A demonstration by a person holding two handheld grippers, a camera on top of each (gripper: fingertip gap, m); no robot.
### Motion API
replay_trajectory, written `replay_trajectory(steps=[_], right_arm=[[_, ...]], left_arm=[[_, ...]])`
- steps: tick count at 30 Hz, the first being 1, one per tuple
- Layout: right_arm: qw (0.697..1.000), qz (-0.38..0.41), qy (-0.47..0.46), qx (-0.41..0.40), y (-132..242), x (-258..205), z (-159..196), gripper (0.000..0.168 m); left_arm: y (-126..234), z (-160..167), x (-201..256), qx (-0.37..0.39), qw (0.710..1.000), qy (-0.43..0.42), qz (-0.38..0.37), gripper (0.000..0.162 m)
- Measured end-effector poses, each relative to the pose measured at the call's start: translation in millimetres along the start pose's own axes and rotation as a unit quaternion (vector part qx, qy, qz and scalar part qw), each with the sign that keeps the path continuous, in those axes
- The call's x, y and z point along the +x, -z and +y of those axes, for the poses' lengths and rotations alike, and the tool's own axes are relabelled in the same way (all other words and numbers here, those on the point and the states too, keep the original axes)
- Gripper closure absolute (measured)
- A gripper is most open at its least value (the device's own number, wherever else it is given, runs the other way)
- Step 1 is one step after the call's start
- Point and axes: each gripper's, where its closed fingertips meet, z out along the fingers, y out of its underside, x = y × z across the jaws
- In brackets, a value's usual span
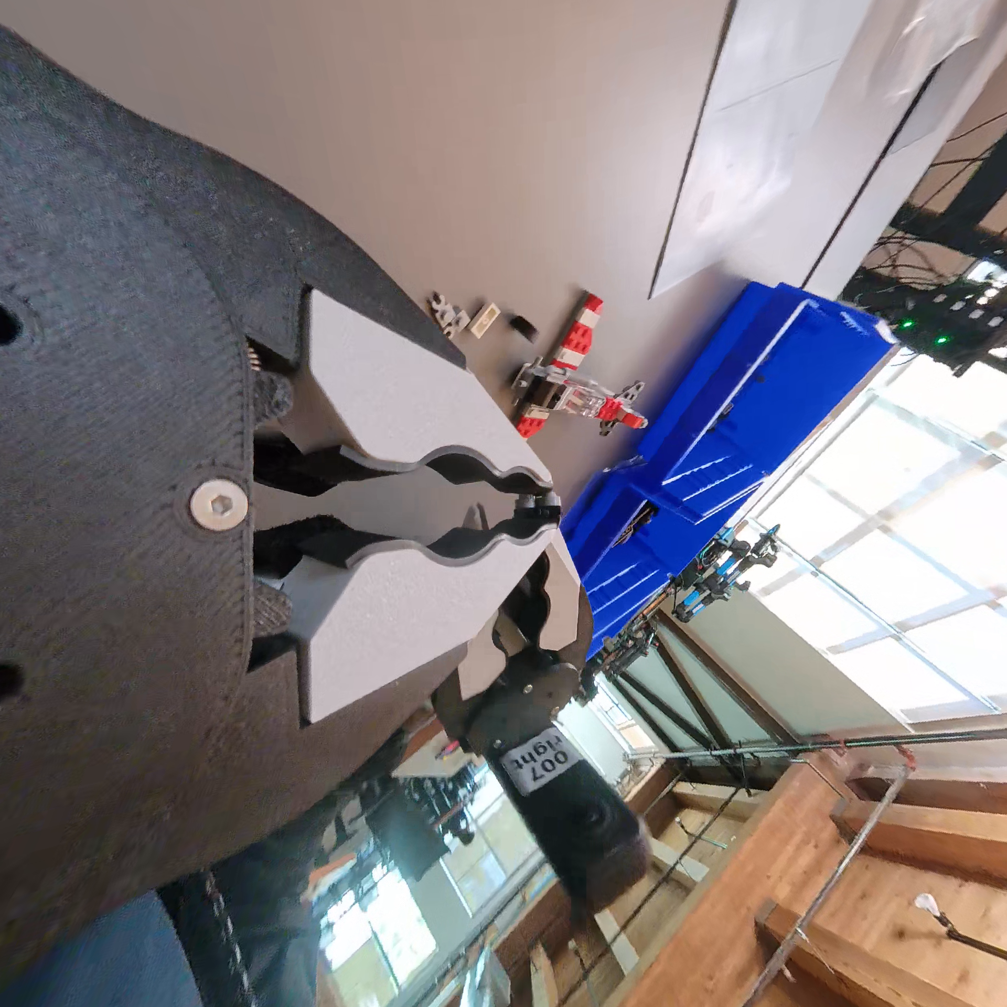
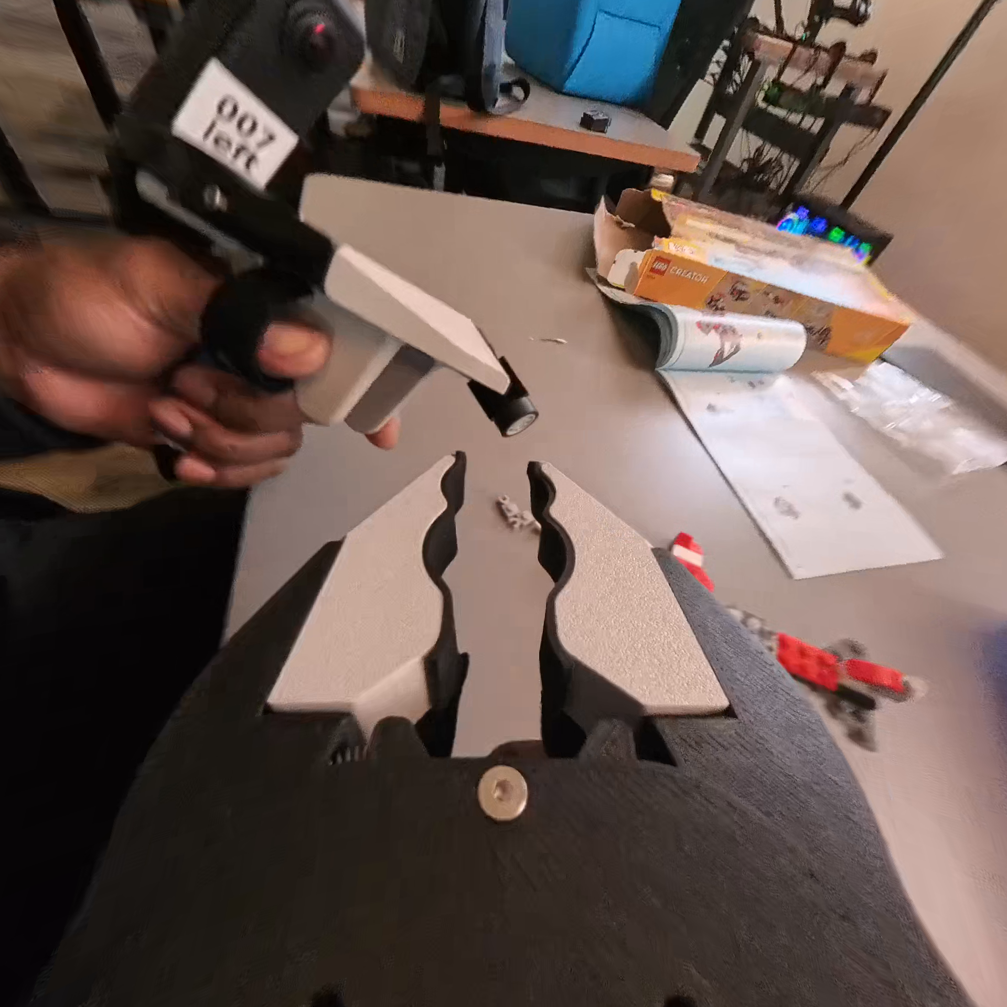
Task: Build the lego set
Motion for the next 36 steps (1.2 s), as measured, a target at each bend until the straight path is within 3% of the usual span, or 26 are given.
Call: replay_trajectory(steps=[6, 14, 23, 29, 36], right_arm=[[0.986, -0.028, -0.157, 0.044, 5, 0, -17, 0.145], [0.974, -0.045, -0.211, 0.073, 11, 4, -27, 0.157], [0.978, -0.012, -0.206, 0.038, 7, 3, -20, 0.16], [0.989, 0.081, -0.125, 0.012, 6, 8, -15, 0.161], [0.989, 0.1, -0.106, 0.039, 12, 12, -20, 0.162]], left_arm=[[0, -2, 4, 0.004, 0.992, -0.118, -0.041, 0.152], [0, -3, 15, 0.006, 0.977, -0.206, -0.054, 0.151], [0, -1, 10, 0.01, 0.975, -0.209, -0.077, 0.152], [-2, 1, 6, 0.006, 0.966, -0.23, -0.116, 0.152], [-4, 0, 10, 0.025, 0.993, -0.097, -0.063, 0.152]])
